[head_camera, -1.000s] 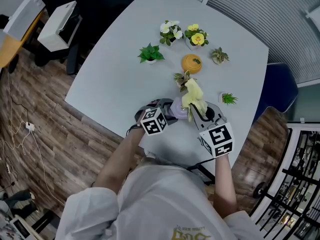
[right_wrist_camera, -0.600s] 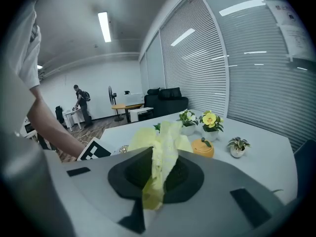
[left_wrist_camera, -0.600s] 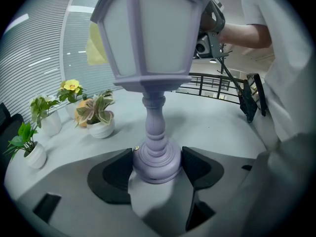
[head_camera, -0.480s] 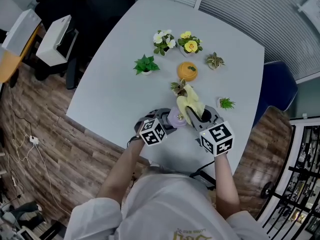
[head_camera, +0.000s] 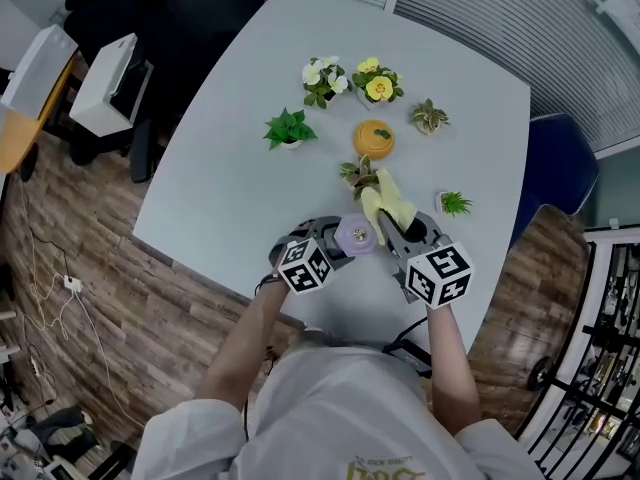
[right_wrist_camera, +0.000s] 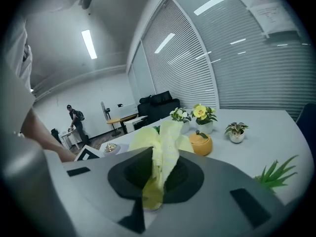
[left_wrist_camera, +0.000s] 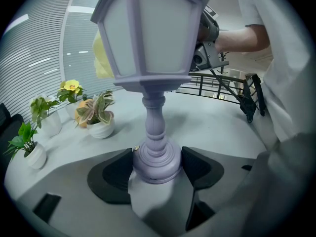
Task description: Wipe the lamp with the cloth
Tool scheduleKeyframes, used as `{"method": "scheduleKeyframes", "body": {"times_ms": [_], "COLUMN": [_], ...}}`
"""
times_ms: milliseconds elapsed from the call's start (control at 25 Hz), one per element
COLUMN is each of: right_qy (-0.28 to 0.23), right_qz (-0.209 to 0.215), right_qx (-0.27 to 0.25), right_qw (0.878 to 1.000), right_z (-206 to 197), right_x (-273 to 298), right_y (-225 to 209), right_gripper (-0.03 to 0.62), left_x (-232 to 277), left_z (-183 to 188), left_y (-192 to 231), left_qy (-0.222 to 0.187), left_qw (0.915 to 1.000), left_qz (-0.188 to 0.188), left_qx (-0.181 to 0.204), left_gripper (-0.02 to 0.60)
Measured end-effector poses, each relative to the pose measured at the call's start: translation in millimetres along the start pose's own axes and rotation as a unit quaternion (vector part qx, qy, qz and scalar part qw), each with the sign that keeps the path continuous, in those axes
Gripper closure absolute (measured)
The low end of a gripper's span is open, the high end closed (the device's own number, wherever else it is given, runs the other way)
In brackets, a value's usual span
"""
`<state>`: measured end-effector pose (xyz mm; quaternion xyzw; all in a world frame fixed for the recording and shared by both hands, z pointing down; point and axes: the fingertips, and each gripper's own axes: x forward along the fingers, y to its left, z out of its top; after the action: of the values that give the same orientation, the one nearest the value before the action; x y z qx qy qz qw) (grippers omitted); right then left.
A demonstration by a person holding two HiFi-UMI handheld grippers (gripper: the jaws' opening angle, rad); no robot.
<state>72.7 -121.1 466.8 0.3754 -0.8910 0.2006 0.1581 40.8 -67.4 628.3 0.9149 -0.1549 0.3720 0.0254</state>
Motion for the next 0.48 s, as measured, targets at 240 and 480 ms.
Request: {"method": "scheduleKeyframes", "body": {"times_ms": [240,480], "right_qy": [-0.011,-0.046], "right_qz": [0.014,0.058], "right_qx": [0.026,0.079], "right_qw": [0.999,0.994], "right_z": [-10.5,-14.7], "right_x": [0.9,1.7], "right_y": [-3.5,-1.2], "right_gripper": [0.548,0.548], "left_x": [0.2,0.8], "left_z": [0.1,-0.4], "left_y": [1.2,0.6], "left_qy": [0.000,-0.001], "left_qw": [1.0000,1.0000], "left_qz": [0.000,0.000], "left_qx": [0.001,0.002], "left_gripper": [0.264,0.264]}}
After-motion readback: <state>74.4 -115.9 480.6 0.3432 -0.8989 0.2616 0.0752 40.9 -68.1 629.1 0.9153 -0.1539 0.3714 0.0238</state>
